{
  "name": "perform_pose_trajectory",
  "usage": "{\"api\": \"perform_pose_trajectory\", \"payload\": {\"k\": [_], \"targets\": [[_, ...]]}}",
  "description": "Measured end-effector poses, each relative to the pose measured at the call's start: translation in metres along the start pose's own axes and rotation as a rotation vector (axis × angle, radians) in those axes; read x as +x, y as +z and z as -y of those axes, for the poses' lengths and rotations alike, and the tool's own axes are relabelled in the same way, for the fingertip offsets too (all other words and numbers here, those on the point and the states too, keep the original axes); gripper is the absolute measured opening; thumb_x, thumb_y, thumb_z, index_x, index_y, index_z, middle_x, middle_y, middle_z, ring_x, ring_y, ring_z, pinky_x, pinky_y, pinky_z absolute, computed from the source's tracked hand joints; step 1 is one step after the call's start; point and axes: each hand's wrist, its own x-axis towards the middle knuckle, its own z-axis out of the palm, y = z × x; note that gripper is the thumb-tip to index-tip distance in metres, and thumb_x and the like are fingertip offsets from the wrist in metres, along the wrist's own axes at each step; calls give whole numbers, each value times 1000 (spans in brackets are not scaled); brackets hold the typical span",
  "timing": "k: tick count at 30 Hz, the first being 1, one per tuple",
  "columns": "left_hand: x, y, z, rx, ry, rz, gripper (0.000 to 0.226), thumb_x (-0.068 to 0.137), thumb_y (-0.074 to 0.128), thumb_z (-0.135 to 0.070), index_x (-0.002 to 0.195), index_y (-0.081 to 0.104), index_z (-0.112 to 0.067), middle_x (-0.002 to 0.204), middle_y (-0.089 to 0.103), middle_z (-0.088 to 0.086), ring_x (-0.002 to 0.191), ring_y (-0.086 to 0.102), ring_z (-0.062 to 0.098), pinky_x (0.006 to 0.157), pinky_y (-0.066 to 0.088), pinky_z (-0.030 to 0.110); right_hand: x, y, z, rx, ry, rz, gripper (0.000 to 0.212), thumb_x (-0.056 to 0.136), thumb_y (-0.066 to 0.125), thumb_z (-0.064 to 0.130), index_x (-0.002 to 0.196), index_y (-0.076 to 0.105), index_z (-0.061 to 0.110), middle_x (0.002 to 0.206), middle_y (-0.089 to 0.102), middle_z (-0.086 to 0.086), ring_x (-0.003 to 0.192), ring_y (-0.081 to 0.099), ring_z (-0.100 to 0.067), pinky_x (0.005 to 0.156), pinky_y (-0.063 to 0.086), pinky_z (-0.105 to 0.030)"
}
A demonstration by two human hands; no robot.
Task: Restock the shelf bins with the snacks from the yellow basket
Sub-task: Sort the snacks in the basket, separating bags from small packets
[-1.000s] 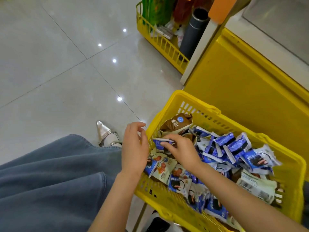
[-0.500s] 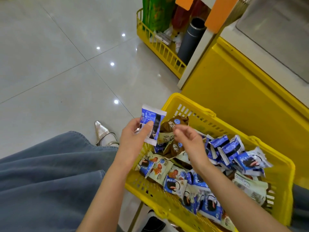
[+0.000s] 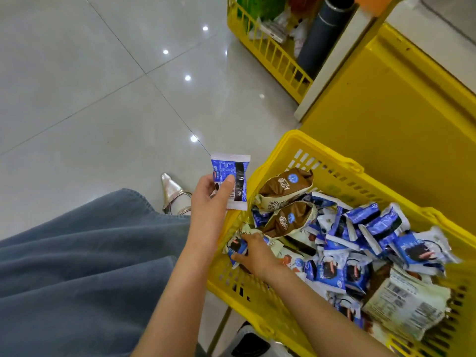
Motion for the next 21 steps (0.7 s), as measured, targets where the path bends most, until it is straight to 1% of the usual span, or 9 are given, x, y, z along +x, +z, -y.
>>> {"api": "perform_pose_trajectory", "payload": {"k": [4, 6, 10, 12, 13, 15, 17, 19, 21], "targets": [[-8, 9, 0, 153, 140, 1, 9, 91, 57, -21, 98, 55, -16, 89, 64, -5, 67, 61, -8, 57, 45, 6, -8, -3, -3, 66, -9, -124, 40, 88, 61, 15, 127, 56, 12, 122, 61, -10, 106, 59, -21, 88, 42, -25], [-15, 16, 2, 242, 196, 22, 12, 90, 57, -23, 99, 55, -16, 92, 63, -4, 74, 61, -4, 60, 45, 7, -23, -14, -8, 81, -42, -198, 33, 86, 63, 15, 119, 63, 18, 113, 66, -3, 96, 61, -14, 79, 42, -20], [-29, 41, 4, 331, 255, 108, 11, 89, 58, -23, 99, 56, -18, 97, 63, -2, 87, 59, 9, 70, 44, 13, -68, -56, -36, 61, -128, -394, 27, 88, 62, 21, 114, 65, 26, 107, 65, 8, 71, 56, 1, 69, 46, -14], [-39, 62, 5, 313, 262, 213, 14, 90, 58, -21, 103, 55, -18, 101, 63, -5, 93, 58, 9, 78, 45, 19, -96, -85, -55, 98, -140, -517, 22, 91, 59, 22, 112, 65, 27, 103, 57, 16, 69, 55, 7, 68, 47, -9], [-43, 75, 6, 306, 270, 272, 17, 90, 58, -21, 106, 54, -18, 103, 62, -7, 95, 58, 6, 81, 45, 17, -111, -99, -64, 143, -138, -591, 20, 92, 58, 22, 110, 65, 27, 100, 54, 18, 69, 55, 10, 68, 46, -8], [-50, 105, 8, 323, 288, 382, 18, 90, 58, -22, 107, 51, -22, 105, 59, -10, 94, 54, -5, 77, 40, 4, -138, -126, -84, 244, -135, -762, 15, 92, 57, 21, 103, 63, 29, 90, 55, 17, 66, 55, 7, 63, 43, -8], [-53, 139, 12, 383, 319, 478, 18, 91, 58, -22, 106, 48, -23, 98, 55, -13, 86, 51, -12, 69, 36, -2, -159, -150, -105, 300, -110, -946, 13, 92, 56, 20, 101, 62, 27, 81, 57, 11, 58, 53, -5, 51, 38, -12], [-56, 173, 18, 471, 360, 558, 27, 91, 58, -23, 116, 47, -17, 96, 49, -13, 82, 50, -7, 67, 34, 1, -172, -168, -129, 342, -40, -1090, 14, 93, 54, 17, 105, 63, 19, 86, 61, -1, 57, 51, -9, 51, 39, -19], [-60, 202, 28, 599, 370, 650, 37, 92, 57, -24, 124, 43, -11, 101, 53, -3, 87, 53, 11, 73, 42, 17, -179, -178, -152, 343, 53, -1171, 18, 94, 53, 14, 109, 61, 12, 92, 62, -7, 61, 51, -11, 56, 42, -22]]}}
